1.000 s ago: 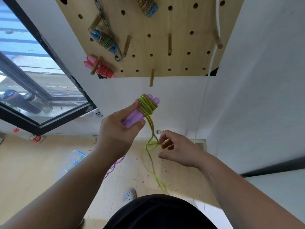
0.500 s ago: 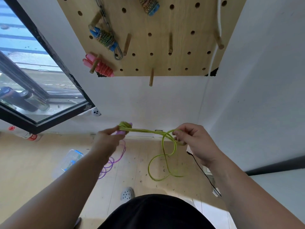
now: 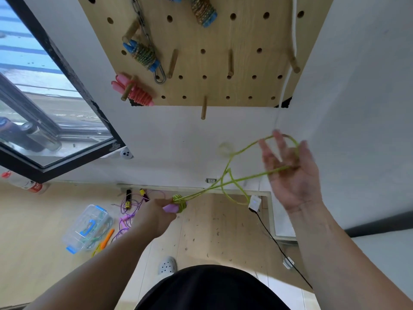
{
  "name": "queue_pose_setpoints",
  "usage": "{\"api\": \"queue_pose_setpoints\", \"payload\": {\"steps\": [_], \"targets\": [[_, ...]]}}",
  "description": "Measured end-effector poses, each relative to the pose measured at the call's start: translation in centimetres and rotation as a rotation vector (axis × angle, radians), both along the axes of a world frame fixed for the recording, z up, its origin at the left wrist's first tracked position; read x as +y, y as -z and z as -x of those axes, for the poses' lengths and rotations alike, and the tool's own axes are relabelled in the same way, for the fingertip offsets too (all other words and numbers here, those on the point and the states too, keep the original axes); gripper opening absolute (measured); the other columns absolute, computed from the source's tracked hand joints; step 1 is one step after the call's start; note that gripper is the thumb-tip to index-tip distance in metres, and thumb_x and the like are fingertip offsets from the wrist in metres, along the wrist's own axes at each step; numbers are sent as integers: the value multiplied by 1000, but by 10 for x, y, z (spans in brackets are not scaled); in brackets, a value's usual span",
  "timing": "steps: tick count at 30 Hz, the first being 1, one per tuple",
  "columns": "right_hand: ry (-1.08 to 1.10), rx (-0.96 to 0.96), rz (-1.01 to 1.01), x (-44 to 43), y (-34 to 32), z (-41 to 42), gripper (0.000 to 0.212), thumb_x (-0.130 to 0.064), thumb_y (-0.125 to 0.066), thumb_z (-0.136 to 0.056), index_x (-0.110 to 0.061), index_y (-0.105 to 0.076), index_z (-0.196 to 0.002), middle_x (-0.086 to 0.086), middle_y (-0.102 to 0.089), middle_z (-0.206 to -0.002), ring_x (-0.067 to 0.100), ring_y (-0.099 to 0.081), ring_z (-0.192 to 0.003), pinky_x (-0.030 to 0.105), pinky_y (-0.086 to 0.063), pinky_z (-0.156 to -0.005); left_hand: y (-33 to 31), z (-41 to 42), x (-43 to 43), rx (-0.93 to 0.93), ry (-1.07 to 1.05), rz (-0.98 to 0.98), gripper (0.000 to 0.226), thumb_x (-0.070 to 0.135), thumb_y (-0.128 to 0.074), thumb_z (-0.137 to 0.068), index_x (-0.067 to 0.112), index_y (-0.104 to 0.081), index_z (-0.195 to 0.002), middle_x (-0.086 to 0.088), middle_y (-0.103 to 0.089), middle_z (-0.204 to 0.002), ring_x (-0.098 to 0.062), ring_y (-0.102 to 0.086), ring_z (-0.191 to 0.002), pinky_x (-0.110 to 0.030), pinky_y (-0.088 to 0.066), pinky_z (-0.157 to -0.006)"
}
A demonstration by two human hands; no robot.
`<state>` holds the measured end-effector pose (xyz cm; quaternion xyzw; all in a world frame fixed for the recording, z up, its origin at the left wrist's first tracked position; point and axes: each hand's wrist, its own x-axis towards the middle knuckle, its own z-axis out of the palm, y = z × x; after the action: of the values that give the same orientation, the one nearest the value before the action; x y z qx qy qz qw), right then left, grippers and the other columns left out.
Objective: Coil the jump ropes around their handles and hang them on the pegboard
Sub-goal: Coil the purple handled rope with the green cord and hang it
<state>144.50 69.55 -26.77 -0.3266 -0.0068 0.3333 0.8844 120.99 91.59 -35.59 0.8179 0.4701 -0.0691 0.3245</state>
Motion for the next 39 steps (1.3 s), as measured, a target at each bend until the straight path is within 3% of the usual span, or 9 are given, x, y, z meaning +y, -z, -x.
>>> {"api": "queue_pose_setpoints", "payload": {"steps": [4,12,17,19,22,25,29,35,39], "targets": [[240,-56,182,-22,14,-39,39,-55,-69,-83,-22,-60,-64,-3,-61,-142,17,-50,-124,41,-30,-118,2,17,12,14,-97,-37,35,40,-72,-87,41,-71,-122,4,-68,-86,-20,-62,-75,-28,-49,-65],[-92,-270,1102,-40,79,-18,48,-58,-60,-94,-20,-70,-121,-7,-61,-127,18,-45,-133,36,-27,-109,-41,5,18,-406,-327,-188,38,27,-71,-89,42,-70,-124,2,-68,-75,-21,-62,-70,-36,-47,-69],[-551,-732,1926,-77,132,-17,95,-92,-12,-82,-34,-50,-146,9,-17,-168,29,9,-156,69,10,-115,-65,6,44,-559,-535,-220,46,22,-74,-89,36,-64,-132,-6,-64,-85,-22,-56,-69,-32,-47,-69],[-710,-907,2075,-80,138,-12,93,-91,-5,-83,-39,-48,-147,5,-22,-167,28,9,-155,72,8,-113,-68,5,46,-585,-555,-215,45,22,-72,-90,33,-65,-133,0,-61,-80,-14,-51,-65,-30,-41,-71],[-808,-828,1919,-78,145,-13,78,-87,-11,-82,-39,-67,-106,-1,-65,-122,27,-47,-131,65,-23,-114,-73,-2,36,-586,-473,-218,44,25,-71,-90,35,-66,-132,8,-61,-74,-13,-51,-65,-32,-41,-70],[-697,-743,1674,-82,152,-14,58,-75,-39,-83,-23,-53,-60,-3,-57,-69,28,-59,-83,42,-51,-85,-84,-12,20,-654,-343,-178,45,26,-72,-89,48,-65,-128,3,-68,-76,-20,-56,-67,-34,-46,-69],[-694,-761,1567,-81,153,-13,31,-33,-75,-83,-5,-66,-73,4,-55,-66,25,-55,-69,30,-37,-61,-101,-22,-4,-720,-158,-148,47,27,-75,-87,50,-65,-127,9,-71,-81,-13,-56,-66,-29,-46,-65],[-886,-1032,1538,-16,68,5,85,-95,-65,-44,-13,-50,-60,0,-57,-63,12,-48,-58,28,-41,-57,-121,-40,-42,-692,28,-111,52,23,-79,-86,53,-64,-126,16,-73,-83,-10,-59,-68,-24,-47,-64],[-604,-1325,1566,12,15,35,52,-60,-61,-70,-26,-61,-109,-11,-65,-105,18,-61,-98,33,-52,-80,-130,-49,-51,-707,51,-100,52,22,-79,-86,51,-64,-126,22,-74,-90,-4,-63,-74,-16,-48,-68]]}}
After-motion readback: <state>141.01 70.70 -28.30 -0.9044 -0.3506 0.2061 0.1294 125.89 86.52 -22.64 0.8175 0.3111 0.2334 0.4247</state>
